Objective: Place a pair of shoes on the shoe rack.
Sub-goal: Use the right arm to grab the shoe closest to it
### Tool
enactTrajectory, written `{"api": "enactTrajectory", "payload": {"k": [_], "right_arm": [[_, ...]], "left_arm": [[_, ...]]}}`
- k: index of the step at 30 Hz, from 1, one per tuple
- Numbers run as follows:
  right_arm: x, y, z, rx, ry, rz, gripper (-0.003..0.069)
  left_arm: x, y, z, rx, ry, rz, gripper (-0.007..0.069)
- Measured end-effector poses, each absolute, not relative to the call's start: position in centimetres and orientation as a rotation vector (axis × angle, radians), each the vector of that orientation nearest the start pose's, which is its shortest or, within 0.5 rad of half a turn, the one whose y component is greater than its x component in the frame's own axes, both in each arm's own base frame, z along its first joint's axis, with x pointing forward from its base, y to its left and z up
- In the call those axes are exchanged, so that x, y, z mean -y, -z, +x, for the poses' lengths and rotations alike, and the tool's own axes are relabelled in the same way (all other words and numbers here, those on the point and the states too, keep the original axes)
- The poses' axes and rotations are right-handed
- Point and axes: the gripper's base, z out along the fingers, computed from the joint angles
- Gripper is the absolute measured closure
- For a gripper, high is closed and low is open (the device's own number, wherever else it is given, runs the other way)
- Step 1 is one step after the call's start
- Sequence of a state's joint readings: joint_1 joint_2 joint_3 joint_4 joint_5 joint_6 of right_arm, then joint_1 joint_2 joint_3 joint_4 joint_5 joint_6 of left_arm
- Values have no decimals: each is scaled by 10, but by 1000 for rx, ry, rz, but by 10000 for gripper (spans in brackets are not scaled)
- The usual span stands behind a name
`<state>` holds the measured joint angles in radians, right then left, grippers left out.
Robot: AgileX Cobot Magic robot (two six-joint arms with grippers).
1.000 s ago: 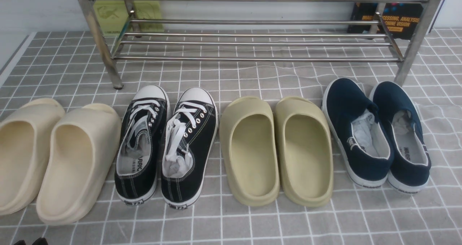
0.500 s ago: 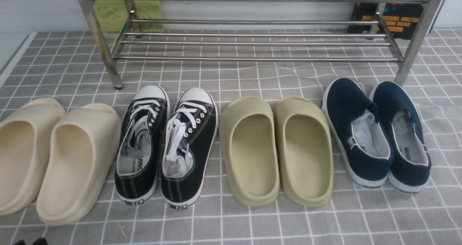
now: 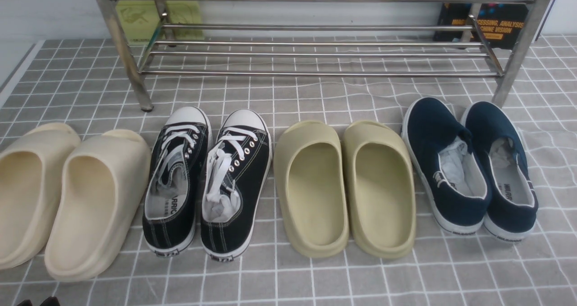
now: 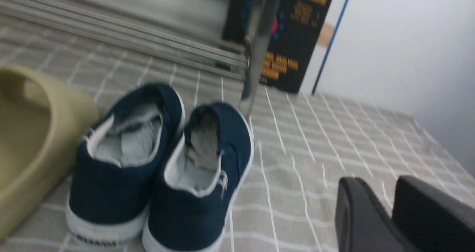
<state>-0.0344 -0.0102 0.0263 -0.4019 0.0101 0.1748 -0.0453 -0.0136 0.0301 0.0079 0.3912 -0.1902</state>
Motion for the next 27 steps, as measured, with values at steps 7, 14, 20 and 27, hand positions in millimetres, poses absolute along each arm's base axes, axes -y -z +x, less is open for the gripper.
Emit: {"api": "enactTrajectory", "payload": {"k": [7,14,20,27], "right_arm": [[-12,-235,49,-1143,105,-216,463],[-27,-261,26,-762,-106,-273,453],[-33,-271,10,-575,-312,-293,444],[-20,-255,34,-899,-320,-85,440]], "left_arm": [[2,-169,52,-1890,153,-132,386],[2,-169,52,-1890,153,-132,386],[2,-169,52,-1890,153,-132,386],[2,-169,52,-1890,153,-132,386]]}}
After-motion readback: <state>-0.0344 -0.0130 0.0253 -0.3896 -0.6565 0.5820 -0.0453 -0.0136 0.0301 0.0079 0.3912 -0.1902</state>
